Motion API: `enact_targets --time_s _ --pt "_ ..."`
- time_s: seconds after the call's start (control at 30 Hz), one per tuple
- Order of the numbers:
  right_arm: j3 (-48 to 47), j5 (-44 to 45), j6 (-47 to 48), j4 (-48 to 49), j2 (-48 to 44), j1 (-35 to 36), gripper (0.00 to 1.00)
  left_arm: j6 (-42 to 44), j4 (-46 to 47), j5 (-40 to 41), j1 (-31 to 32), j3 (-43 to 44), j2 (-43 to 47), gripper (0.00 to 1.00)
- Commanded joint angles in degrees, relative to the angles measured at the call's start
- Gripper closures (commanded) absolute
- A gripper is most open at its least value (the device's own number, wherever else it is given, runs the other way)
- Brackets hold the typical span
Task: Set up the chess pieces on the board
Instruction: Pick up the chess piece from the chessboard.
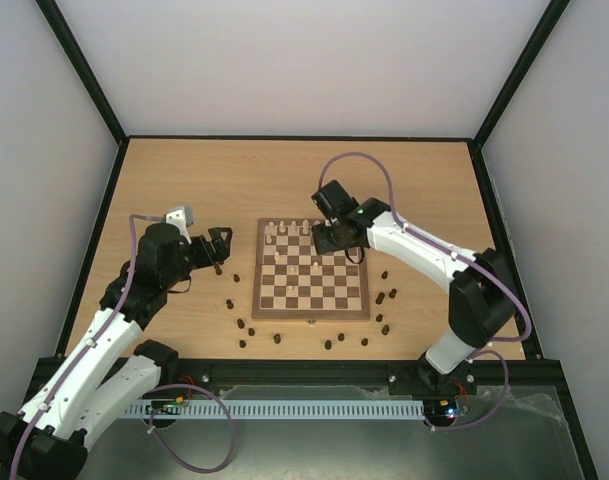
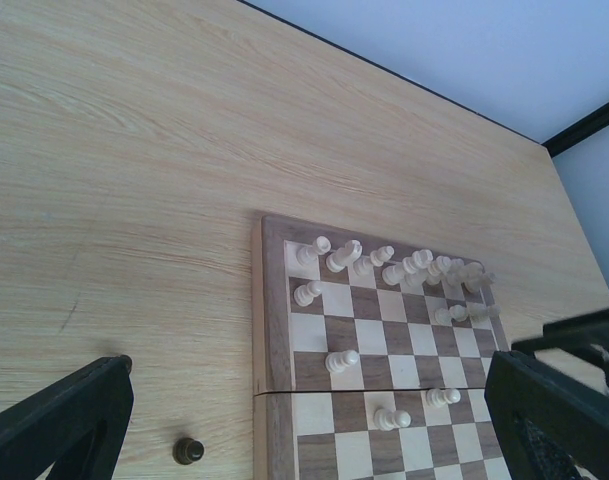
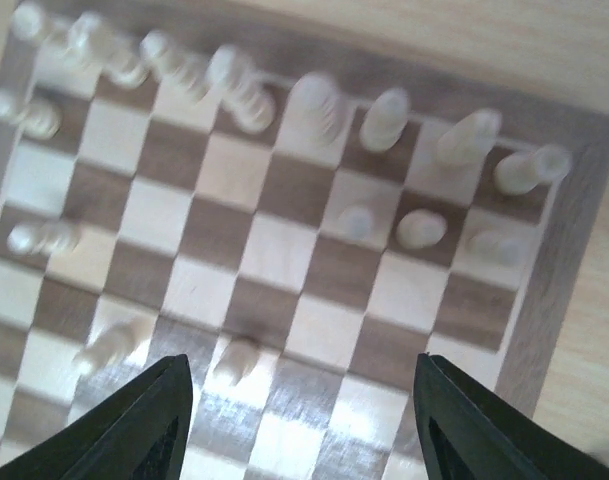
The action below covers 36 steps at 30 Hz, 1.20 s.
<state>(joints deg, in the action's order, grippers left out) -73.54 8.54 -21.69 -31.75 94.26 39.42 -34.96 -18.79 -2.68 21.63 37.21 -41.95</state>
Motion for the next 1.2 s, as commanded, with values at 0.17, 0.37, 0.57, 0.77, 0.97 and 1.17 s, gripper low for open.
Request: enact_targets --time_s 0.17,0.37,0.57,0.77,0.97,1.17 --pt "7.1 -3.1 -2.4 -1.9 -5.7 6.9 0.44 0.2 -1.5 0.2 0.3 1.4 1.3 0.01" --pt "8.4 -3.3 -2.2 -0.2 -3.1 7.3 0.54 0.2 -1.9 0.1 0.4 1.0 2.0 0.01" --pt "6.3 -3.4 -1.5 0.5 1.1 7.4 0.54 0.4 -2.2 0.5 0.3 1.1 2.2 0.01" --pt "4.0 -2.6 -1.2 0.4 4.5 7.5 0.57 0.4 -1.8 0.4 0.3 1.1 1.7 0.01" --pt "2.0 -1.4 -0.9 -0.1 7.2 7.4 0.62 0.4 -1.1 0.3 0.3 0.6 1.2 0.01" --pt "0.7 0.2 -0.8 -0.8 9.0 7.4 0.66 0.3 -0.7 0.4 0.3 0.1 1.0 0.01"
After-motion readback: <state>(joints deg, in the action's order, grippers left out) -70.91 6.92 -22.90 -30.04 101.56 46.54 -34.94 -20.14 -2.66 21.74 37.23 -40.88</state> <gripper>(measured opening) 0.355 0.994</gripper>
